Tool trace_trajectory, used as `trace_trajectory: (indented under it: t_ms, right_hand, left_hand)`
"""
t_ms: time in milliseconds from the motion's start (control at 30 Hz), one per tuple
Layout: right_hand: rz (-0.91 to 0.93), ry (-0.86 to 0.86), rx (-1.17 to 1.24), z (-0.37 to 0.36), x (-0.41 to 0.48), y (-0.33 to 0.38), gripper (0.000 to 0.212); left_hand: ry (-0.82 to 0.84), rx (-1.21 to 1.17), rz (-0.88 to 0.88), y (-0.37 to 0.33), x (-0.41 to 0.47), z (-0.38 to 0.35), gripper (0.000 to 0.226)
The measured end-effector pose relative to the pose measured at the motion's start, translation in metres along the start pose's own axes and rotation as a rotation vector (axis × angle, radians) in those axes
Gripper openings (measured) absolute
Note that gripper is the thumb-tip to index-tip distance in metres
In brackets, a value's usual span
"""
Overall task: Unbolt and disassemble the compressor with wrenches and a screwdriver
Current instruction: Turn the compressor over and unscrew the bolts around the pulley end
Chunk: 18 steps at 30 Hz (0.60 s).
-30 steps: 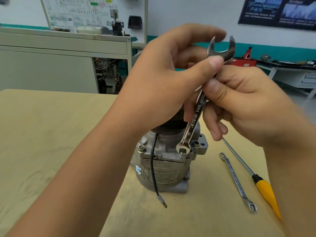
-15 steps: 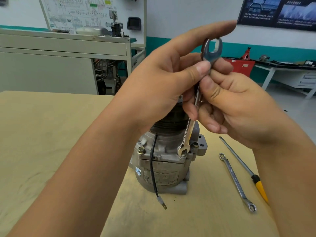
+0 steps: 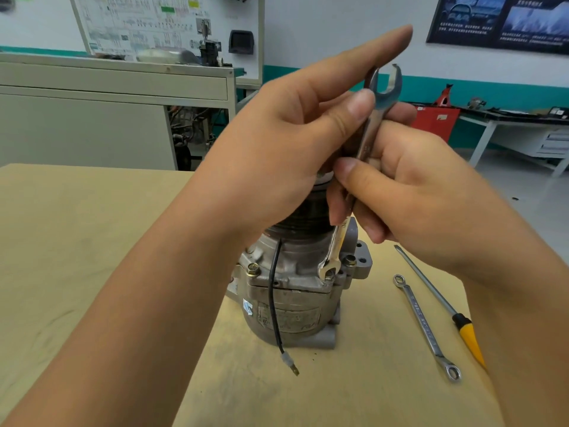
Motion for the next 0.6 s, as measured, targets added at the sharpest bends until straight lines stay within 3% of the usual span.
trace_trajectory:
  t_ms: [333, 600]
  right_hand:
    - [0.022, -0.119, -0.199, -0.0027, -0.0006, 0.0043, 0.014]
    - [0.016, -0.15, -0.254, -0.0036, 0.0009, 0.0046, 0.016]
  left_hand:
    - [-0.061, -0.046, -0.013, 0.0055, 0.0038, 0.0012, 0.036]
    - [-0.069, 0.065, -0.033, 0.0012, 0.0046, 0.0019, 0.046]
Point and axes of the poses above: each hand's wrist, its own x-axis towards the middle knuckle, its own z-axis out of the back of the hand, y = z × x, the point moved 4 cm from there along x, towards the middle knuckle, and after that the axes turned 5 degrees about -z, right-handed, at the moved point
